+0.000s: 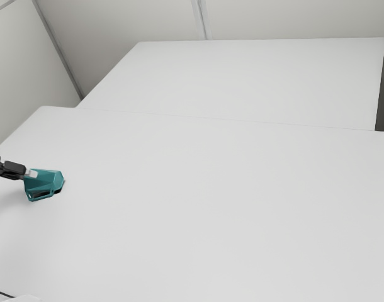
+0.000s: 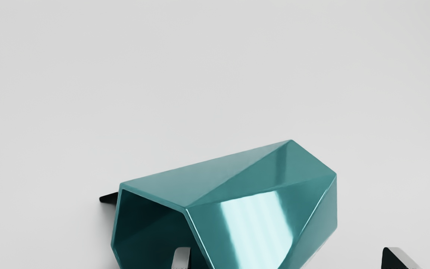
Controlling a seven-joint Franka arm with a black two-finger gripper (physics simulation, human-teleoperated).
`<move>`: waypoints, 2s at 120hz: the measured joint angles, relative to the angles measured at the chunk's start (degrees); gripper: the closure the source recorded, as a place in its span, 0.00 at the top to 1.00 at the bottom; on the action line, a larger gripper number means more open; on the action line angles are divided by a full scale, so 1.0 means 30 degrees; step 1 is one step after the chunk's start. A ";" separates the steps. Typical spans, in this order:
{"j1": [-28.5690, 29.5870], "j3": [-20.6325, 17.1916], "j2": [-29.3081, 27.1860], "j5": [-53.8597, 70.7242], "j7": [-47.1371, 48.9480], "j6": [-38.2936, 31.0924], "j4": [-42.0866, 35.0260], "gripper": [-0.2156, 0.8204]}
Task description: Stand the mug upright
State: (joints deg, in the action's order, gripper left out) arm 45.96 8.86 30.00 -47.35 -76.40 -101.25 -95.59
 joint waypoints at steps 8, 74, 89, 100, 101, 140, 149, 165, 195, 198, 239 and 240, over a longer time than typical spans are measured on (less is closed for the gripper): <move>0.0011 -0.0002 0.0039 -0.0027 -0.0008 0.0080 0.0003 0.69; -0.0084 -0.0269 -0.0218 -0.0064 -0.0052 0.0295 -0.0020 0.23; -0.0198 -0.0429 -0.0412 -0.0038 -0.0050 0.0257 -0.0019 0.15; -0.0463 -0.0571 -0.0485 0.0031 -0.0052 0.0182 -0.0019 0.11; -0.0487 -0.0598 -0.0504 0.0047 -0.0052 0.0169 -0.0023 0.11; -0.2344 -0.0804 -0.2426 0.1223 -0.0012 -0.0194 -0.0716 0.05; -0.3520 -0.0686 -0.3366 0.2420 0.0290 -0.0246 -0.0846 0.05; -0.7305 0.1408 -0.4804 0.4505 0.1184 -0.0367 -0.1343 0.05; -1.2862 0.3818 -0.8069 0.7755 0.3479 -0.1633 -0.3457 0.04; -1.3136 0.3831 -0.8400 0.8148 0.3772 -0.1747 -0.3704 0.04; -1.4587 0.2833 -1.1076 1.2352 0.8057 -0.3143 -0.6237 0.04; -1.4614 0.2780 -1.1127 1.2445 0.8174 -0.3162 -0.6278 0.04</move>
State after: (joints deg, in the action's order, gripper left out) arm 2.12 17.20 -3.38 -10.02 -51.88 -110.73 -114.42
